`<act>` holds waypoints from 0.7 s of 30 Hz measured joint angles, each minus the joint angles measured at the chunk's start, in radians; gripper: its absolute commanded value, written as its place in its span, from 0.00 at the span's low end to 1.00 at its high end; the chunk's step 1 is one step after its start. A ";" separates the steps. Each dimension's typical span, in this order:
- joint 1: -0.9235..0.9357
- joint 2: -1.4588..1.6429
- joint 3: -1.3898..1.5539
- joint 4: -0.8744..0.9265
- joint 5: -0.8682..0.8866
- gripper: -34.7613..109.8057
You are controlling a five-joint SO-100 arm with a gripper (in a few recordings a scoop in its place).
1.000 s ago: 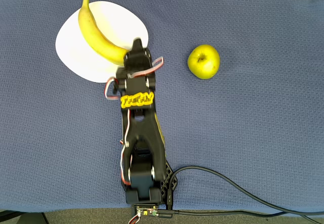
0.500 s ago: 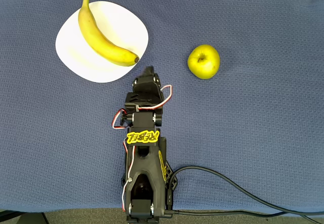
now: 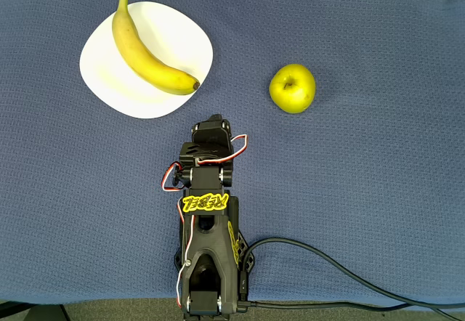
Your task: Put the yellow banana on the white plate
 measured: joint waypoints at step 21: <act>-0.002 -0.006 0.002 0.000 0.025 0.24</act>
